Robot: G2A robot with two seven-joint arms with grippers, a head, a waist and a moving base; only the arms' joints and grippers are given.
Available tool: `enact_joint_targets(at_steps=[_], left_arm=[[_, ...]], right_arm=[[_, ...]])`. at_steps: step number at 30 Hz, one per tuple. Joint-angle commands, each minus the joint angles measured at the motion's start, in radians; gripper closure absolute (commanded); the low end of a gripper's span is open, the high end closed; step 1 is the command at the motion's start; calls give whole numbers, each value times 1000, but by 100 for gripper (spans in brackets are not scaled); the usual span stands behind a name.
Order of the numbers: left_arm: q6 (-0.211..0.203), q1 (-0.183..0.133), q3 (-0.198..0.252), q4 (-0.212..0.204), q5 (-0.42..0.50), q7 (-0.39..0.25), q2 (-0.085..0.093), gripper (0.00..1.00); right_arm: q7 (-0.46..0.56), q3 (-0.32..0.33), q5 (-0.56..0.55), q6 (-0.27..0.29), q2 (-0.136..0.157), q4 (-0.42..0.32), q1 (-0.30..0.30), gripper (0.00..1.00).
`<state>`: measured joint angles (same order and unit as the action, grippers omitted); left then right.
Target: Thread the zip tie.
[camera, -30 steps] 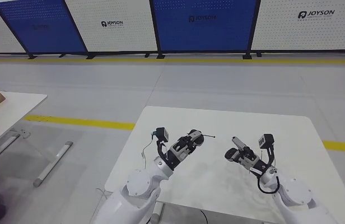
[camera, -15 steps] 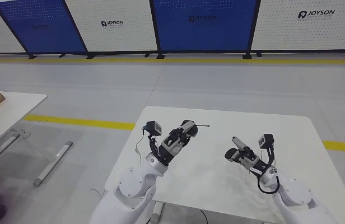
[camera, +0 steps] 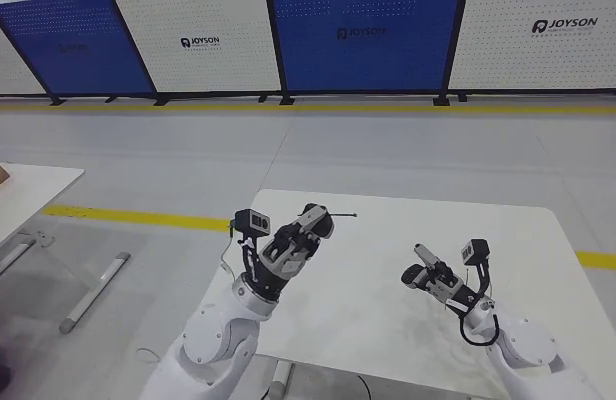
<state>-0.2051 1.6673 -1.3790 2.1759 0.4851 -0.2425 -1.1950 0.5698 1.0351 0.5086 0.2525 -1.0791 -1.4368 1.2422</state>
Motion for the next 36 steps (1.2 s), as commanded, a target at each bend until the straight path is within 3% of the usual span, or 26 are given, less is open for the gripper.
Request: enact_joint_targets(at_steps=[1,12,14,18,22,25,31,36], left_arm=[[2,1,-3,-1,-13,5,0,100],[5,2,-3,0,-20,8,0,100],[27,-6,6,-15,-30,12,-1,100],[99,-39,26,-74,-63,22,-1,100],[146,-63,39,-128,-81,33,-2,100],[196,-71,55,-173,-55,0,-2,100],[204,-92,92,-267,-93,-3,-5,100],[181,-110,115,-323,-165,49,-8,100]], right_arm=[[0,0,0,0,0,0,0,0],[0,0,0,0,0,0,0,0],[0,0,0,0,0,0,0,0],[0,0,0,0,0,0,0,0],[0,0,0,0,0,0,0,0],[0,0,0,0,0,0,0,0],[0,0,0,0,0,0,0,0],[0,0,0,0,0,0,0,0]])
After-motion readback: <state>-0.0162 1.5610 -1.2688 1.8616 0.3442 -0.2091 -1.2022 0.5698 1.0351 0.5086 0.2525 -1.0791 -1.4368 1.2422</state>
